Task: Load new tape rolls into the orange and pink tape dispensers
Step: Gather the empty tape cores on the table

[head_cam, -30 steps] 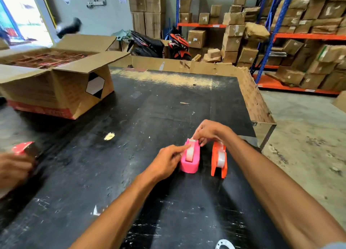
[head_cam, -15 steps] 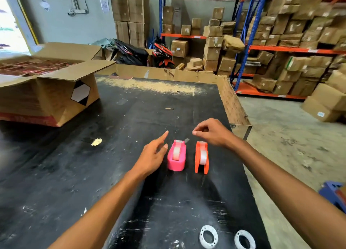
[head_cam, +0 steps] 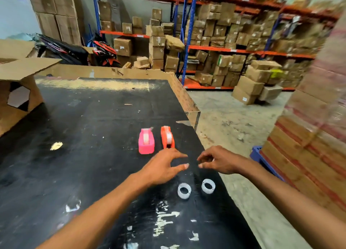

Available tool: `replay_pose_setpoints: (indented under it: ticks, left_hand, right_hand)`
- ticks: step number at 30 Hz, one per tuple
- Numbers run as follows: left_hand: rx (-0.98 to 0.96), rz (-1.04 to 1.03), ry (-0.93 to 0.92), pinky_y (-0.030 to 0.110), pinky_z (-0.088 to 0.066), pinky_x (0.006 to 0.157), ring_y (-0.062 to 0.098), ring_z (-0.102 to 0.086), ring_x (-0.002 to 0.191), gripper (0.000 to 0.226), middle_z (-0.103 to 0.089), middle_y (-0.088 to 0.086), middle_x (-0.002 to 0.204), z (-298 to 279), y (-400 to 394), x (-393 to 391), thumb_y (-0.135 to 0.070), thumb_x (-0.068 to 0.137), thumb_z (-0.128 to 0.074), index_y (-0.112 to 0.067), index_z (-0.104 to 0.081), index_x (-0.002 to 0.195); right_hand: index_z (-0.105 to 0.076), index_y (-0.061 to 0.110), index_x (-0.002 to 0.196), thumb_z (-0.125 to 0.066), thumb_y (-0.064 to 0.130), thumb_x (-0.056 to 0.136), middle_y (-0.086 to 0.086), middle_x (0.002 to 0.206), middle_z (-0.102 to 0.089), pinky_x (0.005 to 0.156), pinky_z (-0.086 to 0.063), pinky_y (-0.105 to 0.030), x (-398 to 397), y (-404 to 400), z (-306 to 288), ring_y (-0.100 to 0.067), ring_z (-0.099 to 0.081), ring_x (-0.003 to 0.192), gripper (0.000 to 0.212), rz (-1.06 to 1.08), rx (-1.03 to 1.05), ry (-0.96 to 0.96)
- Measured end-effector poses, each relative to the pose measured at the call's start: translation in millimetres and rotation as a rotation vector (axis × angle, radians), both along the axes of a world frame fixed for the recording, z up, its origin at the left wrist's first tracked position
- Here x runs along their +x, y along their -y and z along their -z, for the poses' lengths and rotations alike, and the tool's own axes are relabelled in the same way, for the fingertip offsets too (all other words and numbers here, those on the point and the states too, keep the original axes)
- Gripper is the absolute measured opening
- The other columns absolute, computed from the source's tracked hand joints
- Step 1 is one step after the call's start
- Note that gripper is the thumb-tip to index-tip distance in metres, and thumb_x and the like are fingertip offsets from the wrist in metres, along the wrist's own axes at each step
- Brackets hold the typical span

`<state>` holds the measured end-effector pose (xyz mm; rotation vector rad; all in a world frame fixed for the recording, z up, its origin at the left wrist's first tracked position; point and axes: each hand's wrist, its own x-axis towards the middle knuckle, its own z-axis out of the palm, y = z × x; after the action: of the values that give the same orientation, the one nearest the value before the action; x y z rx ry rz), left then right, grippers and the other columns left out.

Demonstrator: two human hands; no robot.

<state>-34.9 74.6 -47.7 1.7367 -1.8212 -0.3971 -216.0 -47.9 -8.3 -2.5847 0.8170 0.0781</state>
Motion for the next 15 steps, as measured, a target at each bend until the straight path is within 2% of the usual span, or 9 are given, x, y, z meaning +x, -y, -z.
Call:
replay_pose_setpoints:
  ticks: [2,4,7,10,15]
  left_hand:
    - [0.093,0.087,0.069,0.037,-0.043,0.102,0.016,-0.054,0.119,0.055,-0.061,0.001,0.126,6,-5,-11,-0.054,0.081,-0.058,-0.026,-0.056,0.128]
    - [0.186,0.135,0.182,0.038,-0.043,0.101,0.017,-0.048,0.122,0.063,-0.056,0.0,0.129,12,-9,-19,-0.058,0.077,-0.06,-0.029,-0.05,0.132]
    - [0.213,0.182,0.297,0.041,-0.047,0.093,0.022,-0.048,0.12,0.053,-0.055,0.003,0.123,17,-15,-24,-0.048,0.078,-0.063,-0.028,-0.056,0.126]
    - [0.169,0.155,0.273,0.041,-0.048,0.088,0.024,-0.049,0.117,0.038,-0.056,0.004,0.116,23,-22,-22,-0.039,0.083,-0.061,-0.026,-0.06,0.118]
    - [0.144,0.063,0.169,0.039,-0.044,0.096,0.021,-0.047,0.12,0.046,-0.055,0.004,0.121,23,-47,4,-0.037,0.086,-0.058,-0.024,-0.053,0.129]
  right_hand:
    - [-0.065,0.017,0.111,-0.066,0.035,0.084,0.006,0.091,-0.063,0.071,-0.042,-0.022,-17,-20,9,-0.009,-0.056,0.079,0.032,0.057,0.006,-0.044]
    - [-0.061,0.018,0.115,-0.067,0.034,0.082,0.001,0.099,-0.065,0.078,-0.05,-0.032,-28,-37,16,-0.016,-0.061,0.088,0.037,0.107,0.008,-0.068]
    - [-0.059,0.019,0.116,-0.066,0.03,0.083,-0.007,0.114,-0.063,0.09,-0.048,-0.04,-35,-60,31,-0.024,-0.058,0.105,0.036,0.157,-0.096,-0.058]
    - [-0.057,0.022,0.12,-0.061,0.03,0.087,-0.008,0.119,-0.058,0.093,-0.045,-0.041,-35,-76,44,-0.025,-0.054,0.112,0.035,0.244,-0.176,0.011]
    - [-0.055,0.021,0.124,-0.061,0.032,0.087,-0.005,0.117,-0.06,0.088,-0.044,-0.031,-9,-93,45,-0.022,-0.055,0.109,0.04,0.232,-0.191,0.077]
